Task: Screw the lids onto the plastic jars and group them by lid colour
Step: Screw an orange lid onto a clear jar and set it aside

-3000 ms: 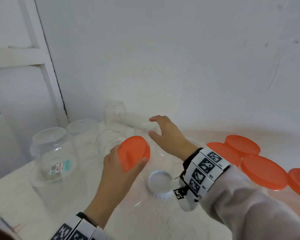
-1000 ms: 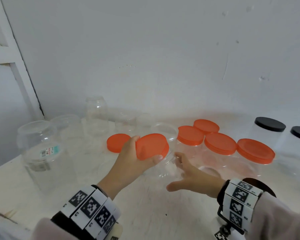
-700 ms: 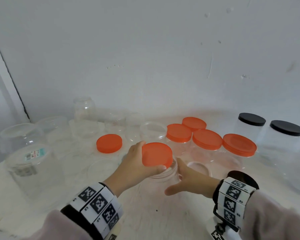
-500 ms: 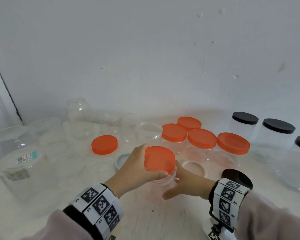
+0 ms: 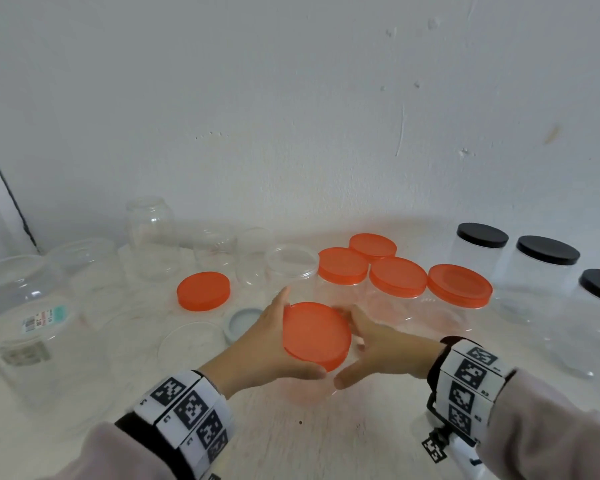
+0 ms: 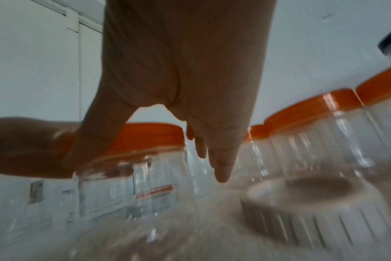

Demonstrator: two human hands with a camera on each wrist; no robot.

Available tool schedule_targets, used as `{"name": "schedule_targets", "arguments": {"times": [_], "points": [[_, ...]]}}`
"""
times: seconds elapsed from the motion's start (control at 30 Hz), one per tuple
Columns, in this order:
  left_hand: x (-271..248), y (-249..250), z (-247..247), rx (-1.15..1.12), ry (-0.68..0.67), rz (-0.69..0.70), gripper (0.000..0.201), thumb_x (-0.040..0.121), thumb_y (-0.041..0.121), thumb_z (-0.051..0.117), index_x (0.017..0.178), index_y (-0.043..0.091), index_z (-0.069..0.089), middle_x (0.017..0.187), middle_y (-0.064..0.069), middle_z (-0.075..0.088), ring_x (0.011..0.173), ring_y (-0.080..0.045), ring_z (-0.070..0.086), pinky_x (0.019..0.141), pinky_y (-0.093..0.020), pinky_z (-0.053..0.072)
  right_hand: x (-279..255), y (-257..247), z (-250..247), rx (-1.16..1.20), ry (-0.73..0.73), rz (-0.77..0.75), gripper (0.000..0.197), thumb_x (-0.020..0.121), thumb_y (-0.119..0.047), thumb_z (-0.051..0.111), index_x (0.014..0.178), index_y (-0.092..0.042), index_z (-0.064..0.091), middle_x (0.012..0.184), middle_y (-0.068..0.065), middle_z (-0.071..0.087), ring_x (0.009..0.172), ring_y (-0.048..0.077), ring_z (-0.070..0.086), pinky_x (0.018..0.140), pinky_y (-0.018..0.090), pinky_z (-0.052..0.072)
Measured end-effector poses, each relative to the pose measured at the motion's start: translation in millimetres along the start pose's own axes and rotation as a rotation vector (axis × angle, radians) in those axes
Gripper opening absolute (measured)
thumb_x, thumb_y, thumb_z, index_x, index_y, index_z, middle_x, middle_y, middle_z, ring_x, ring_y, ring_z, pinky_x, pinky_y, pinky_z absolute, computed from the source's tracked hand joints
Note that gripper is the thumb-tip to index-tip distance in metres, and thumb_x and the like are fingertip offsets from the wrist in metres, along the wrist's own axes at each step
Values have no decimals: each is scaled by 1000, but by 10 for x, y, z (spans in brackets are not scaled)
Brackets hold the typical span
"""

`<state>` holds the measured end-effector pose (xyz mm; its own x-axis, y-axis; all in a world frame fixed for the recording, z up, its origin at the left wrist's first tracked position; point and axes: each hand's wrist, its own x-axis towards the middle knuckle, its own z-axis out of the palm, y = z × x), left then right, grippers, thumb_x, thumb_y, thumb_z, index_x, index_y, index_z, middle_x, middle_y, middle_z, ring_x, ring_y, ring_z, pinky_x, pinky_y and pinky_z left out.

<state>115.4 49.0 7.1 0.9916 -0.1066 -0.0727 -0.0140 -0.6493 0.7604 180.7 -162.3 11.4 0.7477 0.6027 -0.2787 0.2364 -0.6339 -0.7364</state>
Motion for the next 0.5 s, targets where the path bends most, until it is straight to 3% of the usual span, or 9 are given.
{"name": "schedule_targets", "arguments": {"times": [0.17, 0.27, 0.37, 0.5], "points": [[30, -190, -55, -127, -159, -91, 139, 57, 36, 91, 148, 40, -14, 129, 18, 25, 120, -6, 36, 100, -23, 34, -30, -415, -150, -210, -82, -67, 115, 64, -44, 86, 149, -41, 8, 149, -21, 17, 129, 6, 28, 104, 28, 30], [61, -268, -46, -146, -179, -95, 130, 57, 32, 92, 148, 37, -1, 133, 16, 35, 126, -9, 41, 107, -27, 36, 33, -662, -120, -455, -125, -75, 111, 67, -53, 81, 150, -39, 9, 151, -16, 19, 134, 12, 29, 108, 37, 34], [79, -310, -30, -160, -181, -78, 109, 60, 31, 91, 143, 34, 21, 131, 19, 45, 126, -7, 44, 107, -25, 37, 106, -803, -72, -646, -148, -44, 111, 66, -61, 77, 150, -41, 8, 149, -10, 23, 136, 19, 29, 107, 45, 36], [75, -323, -28, -181, -173, -56, 99, 62, 28, 90, 143, 29, 33, 134, 15, 51, 128, -6, 45, 111, -31, 36, 183, -879, -70, -739, -168, -28, 110, 66, -61, 77, 150, -40, 10, 145, -9, 27, 133, 21, 34, 103, 45, 39]]}}
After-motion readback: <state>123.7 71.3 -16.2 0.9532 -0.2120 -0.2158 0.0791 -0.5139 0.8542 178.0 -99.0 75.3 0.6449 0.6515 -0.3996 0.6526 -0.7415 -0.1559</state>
